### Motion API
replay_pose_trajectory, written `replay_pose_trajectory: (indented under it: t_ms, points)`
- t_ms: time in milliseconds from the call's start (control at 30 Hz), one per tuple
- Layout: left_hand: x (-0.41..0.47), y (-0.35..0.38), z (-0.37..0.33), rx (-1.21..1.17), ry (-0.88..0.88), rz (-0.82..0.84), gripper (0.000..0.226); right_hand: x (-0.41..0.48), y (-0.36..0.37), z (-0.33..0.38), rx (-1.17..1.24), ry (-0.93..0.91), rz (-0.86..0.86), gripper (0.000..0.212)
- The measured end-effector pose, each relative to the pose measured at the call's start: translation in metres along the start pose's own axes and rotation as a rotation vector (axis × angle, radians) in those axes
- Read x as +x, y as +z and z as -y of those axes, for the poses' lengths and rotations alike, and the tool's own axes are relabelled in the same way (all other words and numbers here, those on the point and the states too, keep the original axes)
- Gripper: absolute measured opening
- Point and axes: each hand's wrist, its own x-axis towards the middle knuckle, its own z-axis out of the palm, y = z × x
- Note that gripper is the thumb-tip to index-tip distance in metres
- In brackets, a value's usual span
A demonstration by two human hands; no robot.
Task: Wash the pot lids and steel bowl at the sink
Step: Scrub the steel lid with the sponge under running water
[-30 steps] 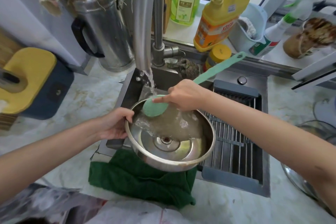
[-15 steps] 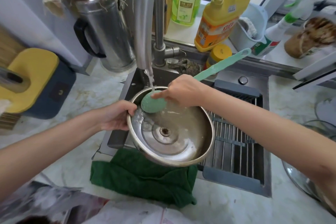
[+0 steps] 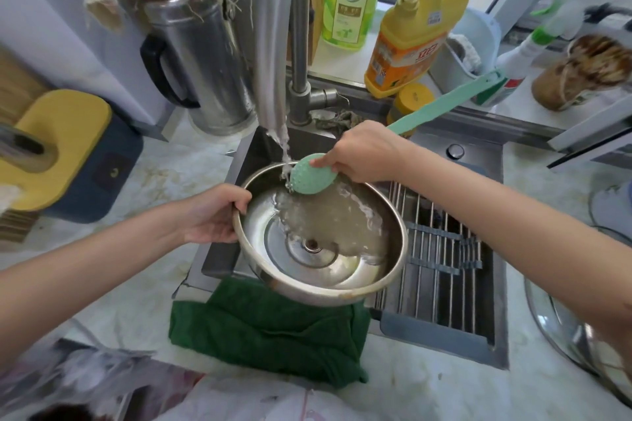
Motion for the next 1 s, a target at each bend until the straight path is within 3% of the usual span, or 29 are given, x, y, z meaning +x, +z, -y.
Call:
replay_pose_trajectory:
  t_ms: [167, 300, 433, 567, 733, 867, 1000]
  points:
    - [-0.001, 0.005, 0.004, -0.053, -0.020, 0.028, 0.019, 0.008, -0.005, 0.021, 0.019, -0.128, -0.032, 0.044]
    - [-0.002, -0.001, 0.004, -0.054, 0.008, 0.011, 0.030, 0.002, -0.002, 0.008, 0.021, 0.003, -0.014, 0.044]
    - [-0.002, 0.004, 0.006, -0.055, -0.012, 0.018, 0.021, 0.004, -0.006, 0.030, 0.058, -0.113, -0.038, 0.043]
    - [-0.004, -0.002, 0.006, -0.041, 0.003, -0.010, 0.032, 0.002, -0.001, 0.015, 0.068, 0.000, -0.015, 0.044]
    - [-0.008, 0.010, 0.000, 0.007, -0.009, -0.017, 0.019, 0.002, -0.007, 0.031, 0.077, -0.095, -0.030, 0.044]
    - [-0.011, 0.014, -0.002, 0.039, 0.015, -0.033, 0.016, -0.002, -0.004, 0.022, 0.067, 0.018, -0.009, 0.044]
    - [-0.014, 0.020, 0.000, 0.040, 0.009, -0.023, 0.012, 0.003, -0.011, 0.038, 0.042, -0.127, -0.019, 0.042]
